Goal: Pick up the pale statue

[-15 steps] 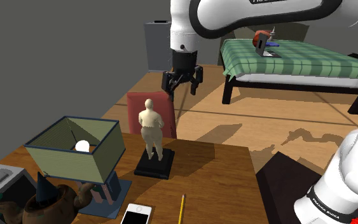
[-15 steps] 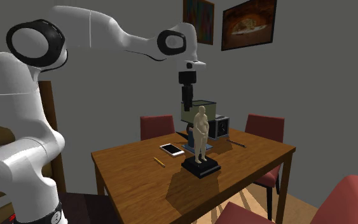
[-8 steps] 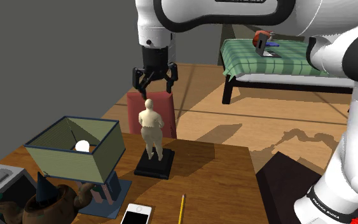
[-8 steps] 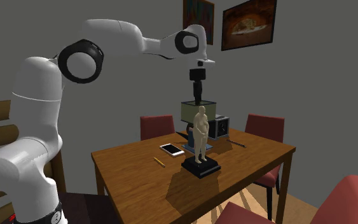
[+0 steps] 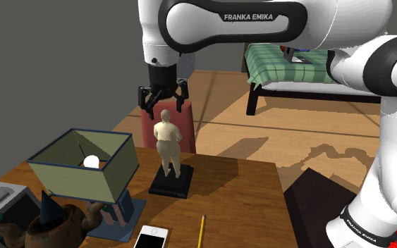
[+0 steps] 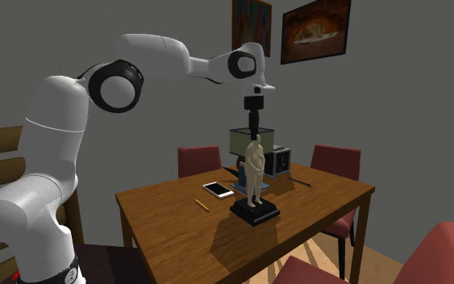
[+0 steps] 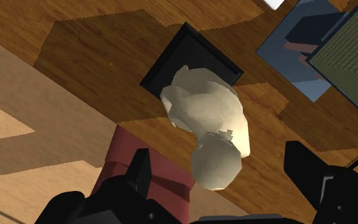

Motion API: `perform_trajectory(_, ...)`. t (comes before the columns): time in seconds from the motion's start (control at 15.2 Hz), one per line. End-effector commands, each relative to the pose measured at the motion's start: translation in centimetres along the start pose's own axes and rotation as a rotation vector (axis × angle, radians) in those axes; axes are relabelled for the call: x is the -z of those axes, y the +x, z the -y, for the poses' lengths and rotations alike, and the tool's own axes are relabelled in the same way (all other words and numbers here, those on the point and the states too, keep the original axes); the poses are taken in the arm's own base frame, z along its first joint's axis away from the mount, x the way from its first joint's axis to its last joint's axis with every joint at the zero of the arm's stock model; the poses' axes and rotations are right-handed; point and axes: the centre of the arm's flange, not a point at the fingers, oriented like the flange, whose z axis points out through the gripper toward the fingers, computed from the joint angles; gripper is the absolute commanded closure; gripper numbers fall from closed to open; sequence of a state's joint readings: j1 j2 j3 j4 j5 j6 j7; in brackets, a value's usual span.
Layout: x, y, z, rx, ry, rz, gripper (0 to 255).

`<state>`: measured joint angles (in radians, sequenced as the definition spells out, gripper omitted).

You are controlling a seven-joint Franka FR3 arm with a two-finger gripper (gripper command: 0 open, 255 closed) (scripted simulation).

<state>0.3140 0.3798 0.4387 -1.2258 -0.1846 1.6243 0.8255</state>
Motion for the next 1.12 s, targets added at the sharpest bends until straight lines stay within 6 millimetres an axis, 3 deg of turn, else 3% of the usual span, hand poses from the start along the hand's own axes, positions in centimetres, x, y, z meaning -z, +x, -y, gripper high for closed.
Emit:
perform_trajectory(0.0,-0.8,-0.1,-0.1,0.000,0.000,0.000,0)
perform_trajectory(0.13,-0.8,-0.1,-0.1,0.000,0.000,0.000,0)
perform_trajectory(0.2,-0.8,-0.1,-0.1,0.000,0.000,0.000,255)
perform_trajectory(0.79,-0.8,-0.1,-0.1,0.000,0.000,0.000,255)
perform_trajectory(1.06,1.3,0.0,0.0,0.000,0.000,0.000,255)
